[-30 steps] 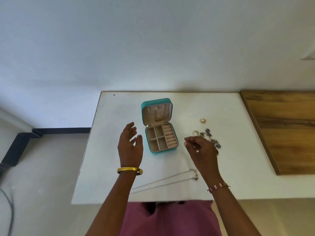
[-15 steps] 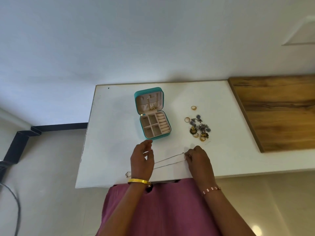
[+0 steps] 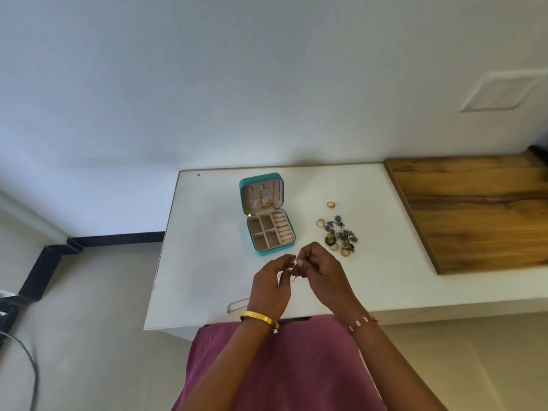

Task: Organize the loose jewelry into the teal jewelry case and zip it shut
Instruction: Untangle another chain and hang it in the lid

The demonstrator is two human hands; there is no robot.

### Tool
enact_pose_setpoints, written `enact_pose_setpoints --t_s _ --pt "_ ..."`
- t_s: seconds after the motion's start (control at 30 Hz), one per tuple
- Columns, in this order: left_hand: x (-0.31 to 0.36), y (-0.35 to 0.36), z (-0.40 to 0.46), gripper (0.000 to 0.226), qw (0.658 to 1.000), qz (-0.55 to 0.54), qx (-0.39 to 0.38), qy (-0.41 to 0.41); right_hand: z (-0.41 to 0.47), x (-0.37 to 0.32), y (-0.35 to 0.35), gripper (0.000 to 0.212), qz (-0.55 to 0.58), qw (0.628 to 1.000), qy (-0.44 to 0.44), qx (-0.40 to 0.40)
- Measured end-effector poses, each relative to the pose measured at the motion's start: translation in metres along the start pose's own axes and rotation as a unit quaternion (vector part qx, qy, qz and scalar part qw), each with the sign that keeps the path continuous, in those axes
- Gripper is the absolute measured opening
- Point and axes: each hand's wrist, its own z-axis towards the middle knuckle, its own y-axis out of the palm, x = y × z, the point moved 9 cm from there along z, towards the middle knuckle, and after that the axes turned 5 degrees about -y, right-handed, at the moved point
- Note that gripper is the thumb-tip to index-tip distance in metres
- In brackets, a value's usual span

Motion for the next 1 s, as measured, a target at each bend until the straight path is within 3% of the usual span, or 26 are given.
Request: enact_pose_setpoints --t_s 0.2,0.5,0.63,0.73,0.83,1.0 --pt "0.039 -0.034 -0.011 0.021 0.999 -0.010 0.018 0.029 -0.003 -0.059 -0.023 0.021 0.059 0.997 -0.039 0.030" --pt "0.071 -0.067 -0.043 0.022 0.980 -0.198 0.023 -0.009 -0.037 -0.115 -0.054 0.019 0.210 0.975 -0.036 0.060" --pt "0.075 -0.078 -0.055 0.018 0.974 -0.226 0.027 -0.015 -0.047 -0.129 -0.059 0.023 0.264 0.962 -0.041 0.049" --pt "0.078 -0.088 -0.061 0.014 0.974 -0.222 0.043 -0.007 -0.053 -0.136 -0.059 0.024 0.363 0.930 -0.034 0.038" --pt "0.083 -0.093 -0.068 0.015 0.977 -0.204 0.060 0.016 -0.059 -0.144 -0.055 0.026 0.487 0.873 -0.022 0.019" --pt "0.108 -0.077 -0.090 0.023 0.982 -0.163 0.006 0.098 -0.071 -0.163 -0.049 0.028 0.566 0.823 -0.042 -0.007"
